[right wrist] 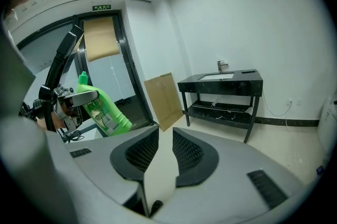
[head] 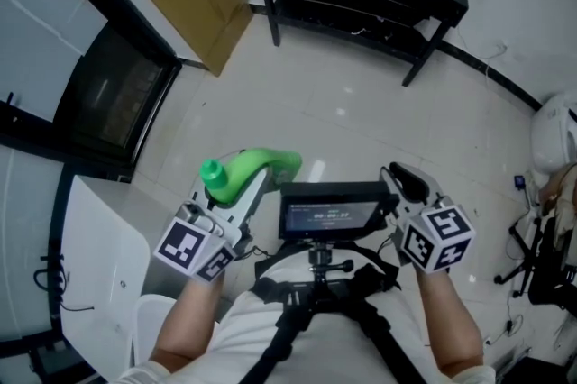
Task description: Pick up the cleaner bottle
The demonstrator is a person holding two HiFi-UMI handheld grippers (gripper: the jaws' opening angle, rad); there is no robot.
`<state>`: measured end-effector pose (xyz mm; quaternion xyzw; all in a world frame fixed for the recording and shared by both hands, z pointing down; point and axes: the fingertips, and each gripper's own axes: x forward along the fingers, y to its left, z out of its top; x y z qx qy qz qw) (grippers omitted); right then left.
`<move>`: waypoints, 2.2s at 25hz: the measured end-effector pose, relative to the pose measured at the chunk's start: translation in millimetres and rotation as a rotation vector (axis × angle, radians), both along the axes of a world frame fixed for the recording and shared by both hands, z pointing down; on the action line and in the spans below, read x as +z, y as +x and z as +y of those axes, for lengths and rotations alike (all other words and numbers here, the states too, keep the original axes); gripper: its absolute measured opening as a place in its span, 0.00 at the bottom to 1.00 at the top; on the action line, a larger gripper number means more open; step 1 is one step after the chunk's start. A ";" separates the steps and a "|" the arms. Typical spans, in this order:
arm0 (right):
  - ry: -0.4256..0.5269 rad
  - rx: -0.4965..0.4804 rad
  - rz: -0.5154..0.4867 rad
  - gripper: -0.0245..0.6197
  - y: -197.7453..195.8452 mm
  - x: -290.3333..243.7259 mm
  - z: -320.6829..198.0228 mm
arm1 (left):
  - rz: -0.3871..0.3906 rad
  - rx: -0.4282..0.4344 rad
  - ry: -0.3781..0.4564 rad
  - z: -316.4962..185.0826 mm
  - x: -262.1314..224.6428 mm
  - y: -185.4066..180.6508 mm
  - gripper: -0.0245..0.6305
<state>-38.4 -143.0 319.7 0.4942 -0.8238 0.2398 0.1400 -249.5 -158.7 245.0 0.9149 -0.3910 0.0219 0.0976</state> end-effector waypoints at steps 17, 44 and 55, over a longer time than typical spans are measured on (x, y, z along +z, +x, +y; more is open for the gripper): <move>0.005 -0.026 -0.014 0.11 13.1 -7.9 10.7 | -0.013 -0.036 0.001 16.5 -4.7 6.5 0.29; 0.034 -0.028 -0.029 0.06 5.7 -27.4 -0.1 | -0.030 -0.053 0.015 27.3 -17.7 -8.0 0.29; 0.055 -0.005 0.081 0.05 13.2 -33.4 -5.9 | -0.033 -0.051 0.005 15.6 -13.6 -10.6 0.29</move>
